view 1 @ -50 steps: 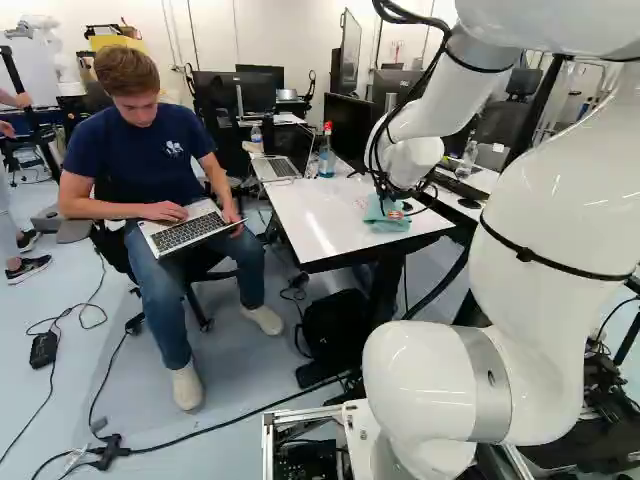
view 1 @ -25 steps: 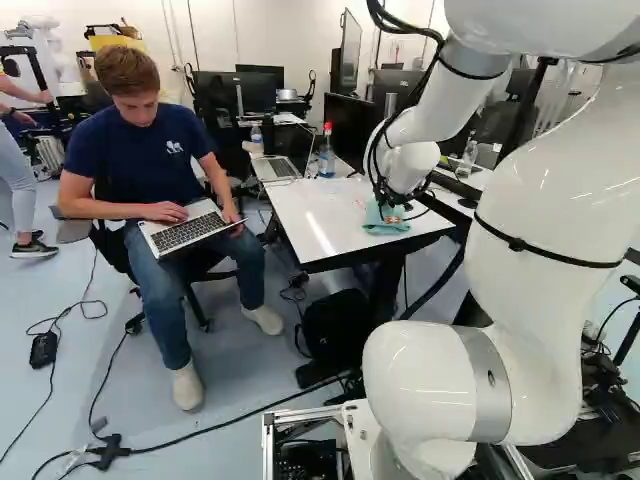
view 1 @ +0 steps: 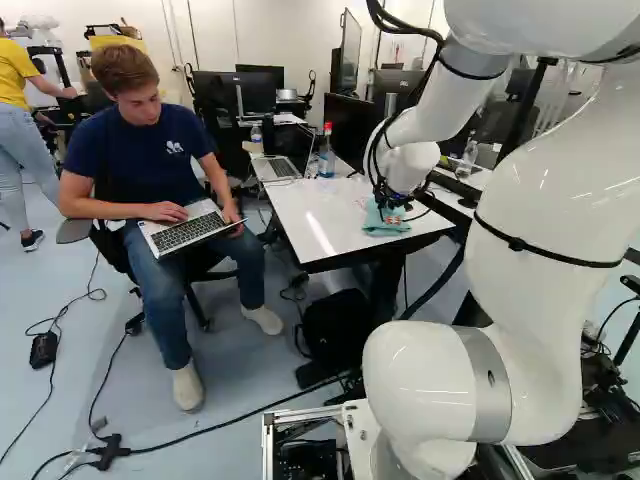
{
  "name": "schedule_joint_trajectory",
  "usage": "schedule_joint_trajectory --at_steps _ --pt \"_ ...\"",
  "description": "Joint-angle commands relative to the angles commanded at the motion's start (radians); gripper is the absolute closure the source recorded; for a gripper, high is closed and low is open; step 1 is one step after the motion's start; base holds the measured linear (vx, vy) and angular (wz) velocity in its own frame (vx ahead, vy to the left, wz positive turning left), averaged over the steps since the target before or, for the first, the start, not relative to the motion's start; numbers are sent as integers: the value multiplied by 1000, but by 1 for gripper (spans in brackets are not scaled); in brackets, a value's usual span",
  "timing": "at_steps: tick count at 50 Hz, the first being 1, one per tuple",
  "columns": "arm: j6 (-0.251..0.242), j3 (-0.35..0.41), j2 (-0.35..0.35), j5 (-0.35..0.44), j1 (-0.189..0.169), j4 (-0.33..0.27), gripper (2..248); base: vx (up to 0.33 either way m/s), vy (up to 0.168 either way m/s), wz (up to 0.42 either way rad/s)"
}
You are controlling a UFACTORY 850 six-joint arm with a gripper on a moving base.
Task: Clean the table with the green towel
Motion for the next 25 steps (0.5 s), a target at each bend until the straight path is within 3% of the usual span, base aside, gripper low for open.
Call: schedule_joint_trajectory --at_steps 25 --pt "0 0 0 -62 0 0 214 0 0 0"
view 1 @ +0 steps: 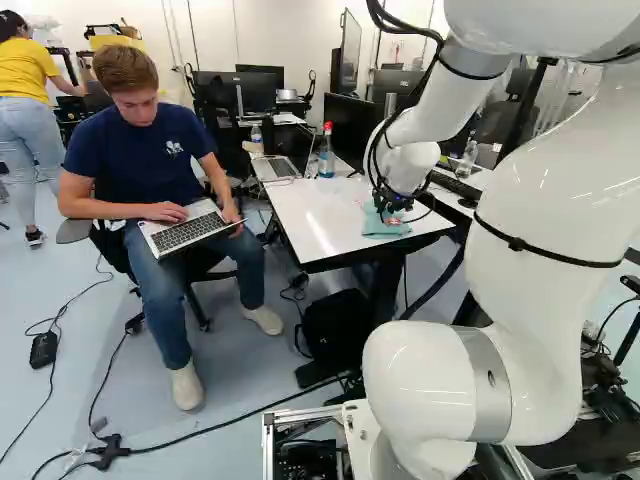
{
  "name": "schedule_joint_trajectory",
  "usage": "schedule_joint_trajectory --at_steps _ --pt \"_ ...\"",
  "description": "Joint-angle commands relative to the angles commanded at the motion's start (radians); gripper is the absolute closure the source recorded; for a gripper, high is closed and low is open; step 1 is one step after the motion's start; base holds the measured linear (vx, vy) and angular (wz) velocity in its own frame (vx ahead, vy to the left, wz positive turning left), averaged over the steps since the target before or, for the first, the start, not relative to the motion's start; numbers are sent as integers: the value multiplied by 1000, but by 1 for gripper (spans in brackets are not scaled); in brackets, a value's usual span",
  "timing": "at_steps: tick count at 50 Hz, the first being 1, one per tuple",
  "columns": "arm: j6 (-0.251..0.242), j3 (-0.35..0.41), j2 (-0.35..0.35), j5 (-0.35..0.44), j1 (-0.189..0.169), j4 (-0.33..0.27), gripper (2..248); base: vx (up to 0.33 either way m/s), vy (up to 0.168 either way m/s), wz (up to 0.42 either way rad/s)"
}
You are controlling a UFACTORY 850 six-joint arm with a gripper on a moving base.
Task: Clean the table with the green towel
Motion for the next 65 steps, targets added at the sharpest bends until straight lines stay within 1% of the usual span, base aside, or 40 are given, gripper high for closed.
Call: schedule_joint_trajectory --at_steps 17,34,54,65 --pt "0 0 0 -41 0 0 214 0 0 0" --pt "0 -10 -9 -45 -3 0 214 0 0 0" --pt "0 -92 -84 -45 -37 0 214 0 0 0" --pt "0 -152 -136 -45 -44 0 214 0 0 0"
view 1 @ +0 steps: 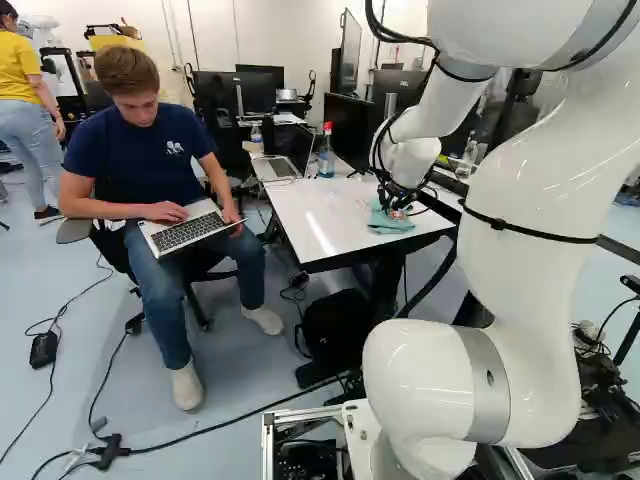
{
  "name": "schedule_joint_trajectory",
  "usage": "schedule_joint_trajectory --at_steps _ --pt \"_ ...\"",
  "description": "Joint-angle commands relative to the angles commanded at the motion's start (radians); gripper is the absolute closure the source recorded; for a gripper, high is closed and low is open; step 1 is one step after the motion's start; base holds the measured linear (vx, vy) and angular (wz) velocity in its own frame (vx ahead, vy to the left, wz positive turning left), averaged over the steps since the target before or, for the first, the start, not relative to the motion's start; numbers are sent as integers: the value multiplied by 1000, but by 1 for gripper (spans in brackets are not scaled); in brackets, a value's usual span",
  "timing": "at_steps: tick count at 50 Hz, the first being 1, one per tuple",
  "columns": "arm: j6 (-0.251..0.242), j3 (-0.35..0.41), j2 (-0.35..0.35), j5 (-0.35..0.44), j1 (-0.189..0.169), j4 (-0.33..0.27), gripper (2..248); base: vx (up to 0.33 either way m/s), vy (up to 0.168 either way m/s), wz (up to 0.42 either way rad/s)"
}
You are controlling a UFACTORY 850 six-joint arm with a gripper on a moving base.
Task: Clean the table with the green towel
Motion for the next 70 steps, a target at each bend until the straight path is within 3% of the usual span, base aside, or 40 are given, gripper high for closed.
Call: schedule_joint_trajectory --at_steps 42,54,70 --pt "0 -193 -159 0 59 0 214 0 0 0" --pt "0 -170 -141 0 79 0 214 0 0 0" --pt "0 -88 -74 0 78 0 214 0 0 0"
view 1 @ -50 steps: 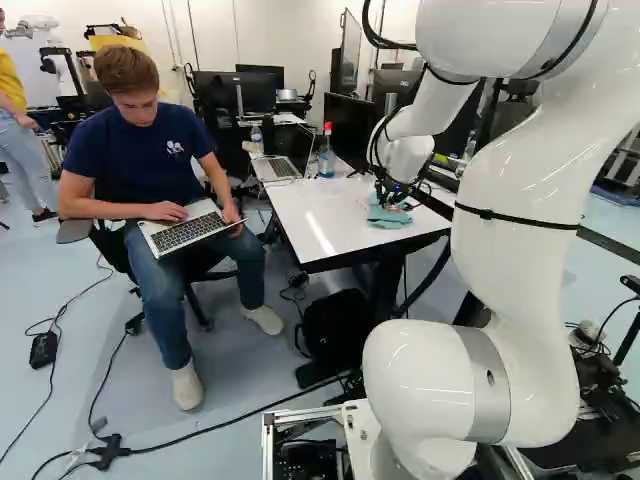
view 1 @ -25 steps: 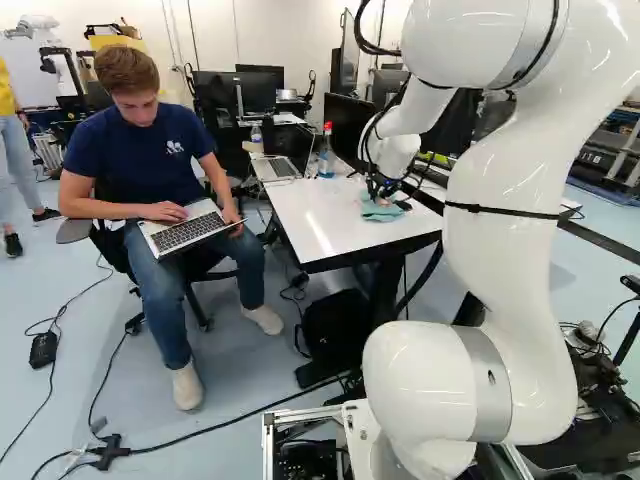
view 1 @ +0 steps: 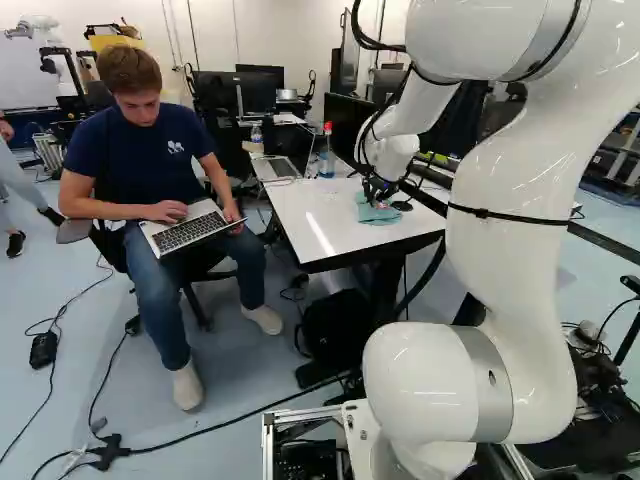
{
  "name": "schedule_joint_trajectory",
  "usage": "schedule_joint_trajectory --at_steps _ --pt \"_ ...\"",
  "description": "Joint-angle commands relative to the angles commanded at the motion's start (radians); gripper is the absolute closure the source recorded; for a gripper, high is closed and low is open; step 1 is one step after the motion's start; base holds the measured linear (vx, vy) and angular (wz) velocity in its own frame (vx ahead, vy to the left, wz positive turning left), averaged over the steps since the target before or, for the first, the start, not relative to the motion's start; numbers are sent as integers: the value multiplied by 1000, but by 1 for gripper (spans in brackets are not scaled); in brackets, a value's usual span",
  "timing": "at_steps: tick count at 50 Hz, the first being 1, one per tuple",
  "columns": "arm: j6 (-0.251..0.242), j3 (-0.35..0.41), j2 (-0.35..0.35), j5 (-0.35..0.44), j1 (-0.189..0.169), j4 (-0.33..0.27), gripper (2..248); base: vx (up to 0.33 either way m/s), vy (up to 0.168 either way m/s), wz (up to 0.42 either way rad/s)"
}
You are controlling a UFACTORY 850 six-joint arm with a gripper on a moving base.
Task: Clean the table with the green towel
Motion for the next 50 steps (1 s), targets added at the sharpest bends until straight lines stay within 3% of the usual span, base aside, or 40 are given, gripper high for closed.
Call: schedule_joint_trajectory --at_steps 31,50 --pt "0 147 125 0 -40 0 214 0 0 0" --pt "0 110 93 0 -89 0 214 0 0 0"
